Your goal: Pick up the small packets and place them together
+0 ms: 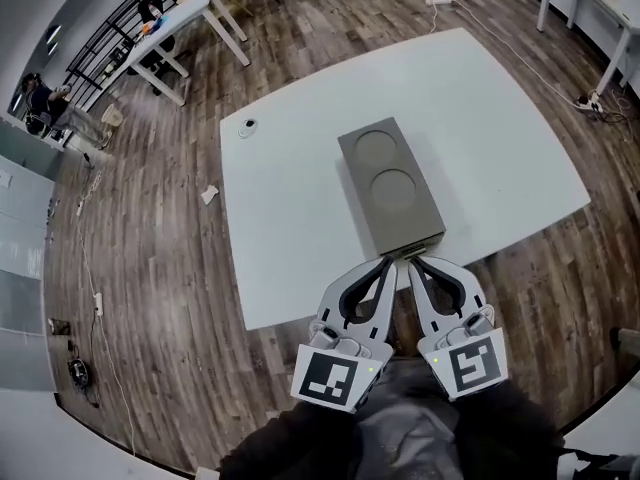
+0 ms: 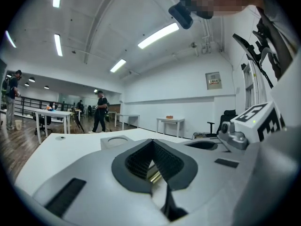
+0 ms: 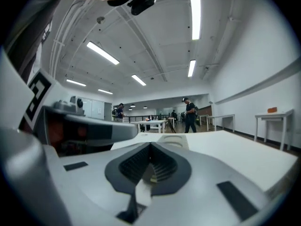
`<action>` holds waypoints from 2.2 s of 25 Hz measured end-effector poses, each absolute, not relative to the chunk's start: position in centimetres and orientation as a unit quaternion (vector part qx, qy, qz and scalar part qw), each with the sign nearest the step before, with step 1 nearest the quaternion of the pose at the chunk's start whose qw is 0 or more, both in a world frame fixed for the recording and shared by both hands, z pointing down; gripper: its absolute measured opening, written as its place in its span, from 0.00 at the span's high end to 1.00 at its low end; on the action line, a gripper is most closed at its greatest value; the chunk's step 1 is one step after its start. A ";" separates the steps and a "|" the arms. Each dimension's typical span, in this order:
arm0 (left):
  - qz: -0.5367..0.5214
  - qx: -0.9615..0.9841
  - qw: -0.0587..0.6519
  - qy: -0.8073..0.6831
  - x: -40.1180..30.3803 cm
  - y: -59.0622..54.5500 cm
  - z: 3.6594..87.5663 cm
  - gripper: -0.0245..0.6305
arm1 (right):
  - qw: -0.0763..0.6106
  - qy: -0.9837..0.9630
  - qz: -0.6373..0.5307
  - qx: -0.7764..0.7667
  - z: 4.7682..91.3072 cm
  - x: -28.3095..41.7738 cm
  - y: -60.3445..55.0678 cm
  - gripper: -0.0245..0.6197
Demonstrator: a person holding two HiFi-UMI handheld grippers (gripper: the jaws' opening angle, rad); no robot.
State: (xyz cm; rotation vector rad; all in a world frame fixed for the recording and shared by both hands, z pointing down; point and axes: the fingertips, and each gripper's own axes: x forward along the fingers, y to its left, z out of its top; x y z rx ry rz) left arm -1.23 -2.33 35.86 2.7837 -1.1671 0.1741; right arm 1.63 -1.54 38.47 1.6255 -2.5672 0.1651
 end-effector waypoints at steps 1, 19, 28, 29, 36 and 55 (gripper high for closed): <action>0.060 0.919 0.058 -0.385 -1.4 -2.5 37.2 0.96 | 0.056 -0.842 0.062 0.533 40.7 1.3 -1.3 0.96; 0.115 0.930 0.095 -0.335 -3.0 -3.9 38.6 0.96 | 0.110 -0.773 0.154 0.606 45.8 1.7 -1.9 0.72; 0.127 0.931 0.092 -0.328 -3.2 -4.9 38.2 0.96 | 0.156 -0.733 0.184 0.636 48.5 3.5 -3.3 0.64; 0.132 0.931 0.095 -0.327 -3.5 -5.0 38.5 0.96 | 0.160 -0.730 0.186 0.637 48.9 3.5 -3.4 0.64; 0.128 0.933 0.093 -0.323 -4.8 -5.6 39.2 0.96 | 0.180 -0.721 0.183 0.644 49.7 3.0 -4.2 0.65; 0.139 0.931 0.102 -0.322 -4.9 -4.6 39.0 0.96 | 0.171 -0.728 0.188 0.637 49.2 2.9 -4.3 0.60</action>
